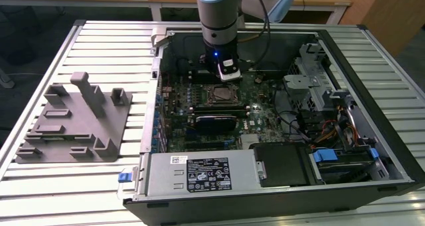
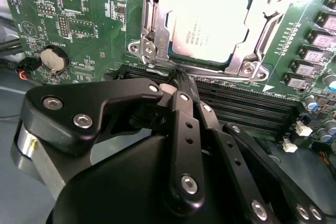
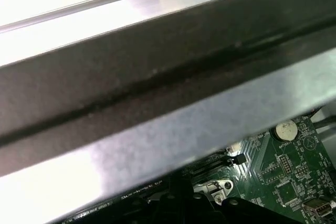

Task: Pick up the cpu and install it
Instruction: 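Install the first cpu locking lever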

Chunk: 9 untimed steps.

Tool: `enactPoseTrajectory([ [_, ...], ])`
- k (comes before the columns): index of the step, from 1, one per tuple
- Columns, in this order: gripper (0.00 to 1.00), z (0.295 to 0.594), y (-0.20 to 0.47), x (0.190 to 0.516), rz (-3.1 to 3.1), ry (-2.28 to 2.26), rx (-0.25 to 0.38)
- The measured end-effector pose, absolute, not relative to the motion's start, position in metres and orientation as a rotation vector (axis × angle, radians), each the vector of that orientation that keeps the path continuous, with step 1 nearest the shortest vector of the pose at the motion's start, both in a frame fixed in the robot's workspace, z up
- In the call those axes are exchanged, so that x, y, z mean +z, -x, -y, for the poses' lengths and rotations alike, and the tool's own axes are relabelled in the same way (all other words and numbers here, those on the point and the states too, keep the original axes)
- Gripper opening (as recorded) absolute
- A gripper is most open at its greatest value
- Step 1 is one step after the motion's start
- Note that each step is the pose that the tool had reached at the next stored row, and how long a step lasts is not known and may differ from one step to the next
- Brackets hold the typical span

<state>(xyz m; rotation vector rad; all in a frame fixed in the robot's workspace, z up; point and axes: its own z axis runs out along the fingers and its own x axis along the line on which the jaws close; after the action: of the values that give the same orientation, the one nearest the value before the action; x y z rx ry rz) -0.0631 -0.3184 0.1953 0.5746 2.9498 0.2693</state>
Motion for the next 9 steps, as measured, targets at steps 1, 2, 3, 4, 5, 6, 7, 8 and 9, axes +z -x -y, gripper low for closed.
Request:
enactPoseTrajectory([
  [1, 0.11, 0.3185, 0.0631, 0.1952, -2.949, -0.574, 0.269],
  [2, 0.11, 0.3185, 0.0631, 0.1950, -2.949, -0.574, 0.268],
  [3, 0.11, 0.3186, 0.0631, 0.1949, -2.949, -0.574, 0.267],
  [4, 0.11, 0.3187, 0.0631, 0.1948, -2.949, -0.574, 0.266],
  [5, 0.11, 0.3187, 0.0631, 0.1946, -2.948, -0.574, 0.265],
  [6, 0.11, 0.3188, 0.0631, 0.1944, -2.948, -0.574, 0.264],
  [7, 0.11, 0.3189, 0.0631, 0.1943, -2.948, -0.574, 0.263],
  [8, 0.11, 0.3191, 0.0632, 0.1942, -2.948, -0.574, 0.262],
  [9, 0.11, 0.3192, 0.0632, 0.1941, -2.948, -0.574, 0.260],
])
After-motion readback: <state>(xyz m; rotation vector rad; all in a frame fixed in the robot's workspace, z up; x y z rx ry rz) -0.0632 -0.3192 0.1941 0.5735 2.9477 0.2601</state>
